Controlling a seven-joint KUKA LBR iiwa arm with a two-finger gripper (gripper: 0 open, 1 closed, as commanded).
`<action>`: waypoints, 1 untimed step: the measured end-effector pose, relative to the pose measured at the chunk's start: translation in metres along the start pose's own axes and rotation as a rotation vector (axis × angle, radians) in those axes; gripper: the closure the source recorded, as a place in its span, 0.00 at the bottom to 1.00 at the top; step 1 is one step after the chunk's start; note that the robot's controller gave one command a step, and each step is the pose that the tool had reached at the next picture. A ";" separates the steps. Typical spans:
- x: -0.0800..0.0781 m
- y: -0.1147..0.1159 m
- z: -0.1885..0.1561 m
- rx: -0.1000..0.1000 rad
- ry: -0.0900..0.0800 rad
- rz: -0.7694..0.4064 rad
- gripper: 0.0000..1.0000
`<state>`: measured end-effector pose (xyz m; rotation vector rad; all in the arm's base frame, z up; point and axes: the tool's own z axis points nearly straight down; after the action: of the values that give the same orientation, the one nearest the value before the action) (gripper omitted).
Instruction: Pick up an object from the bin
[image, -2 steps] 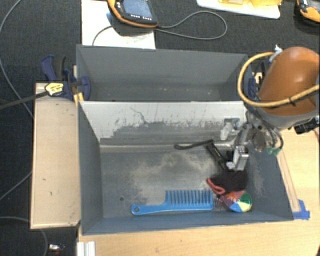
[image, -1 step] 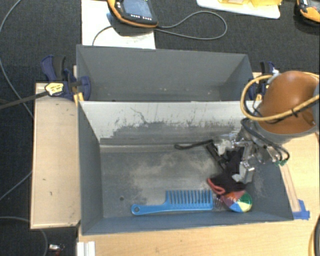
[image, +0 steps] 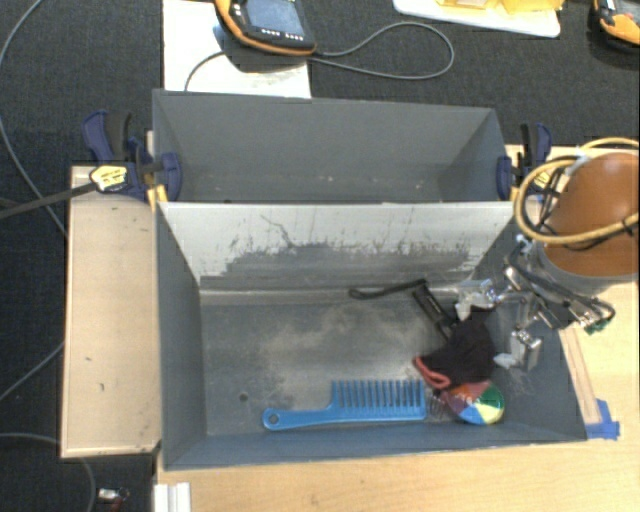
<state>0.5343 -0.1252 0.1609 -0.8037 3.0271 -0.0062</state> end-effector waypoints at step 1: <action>0.013 0.014 0.009 -0.003 0.002 0.168 0.00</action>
Offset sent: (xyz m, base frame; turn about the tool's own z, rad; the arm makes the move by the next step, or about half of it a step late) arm 0.0141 0.0158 -0.0909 -0.3904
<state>0.5164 -0.1197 0.1520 -0.5469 3.0866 -0.0019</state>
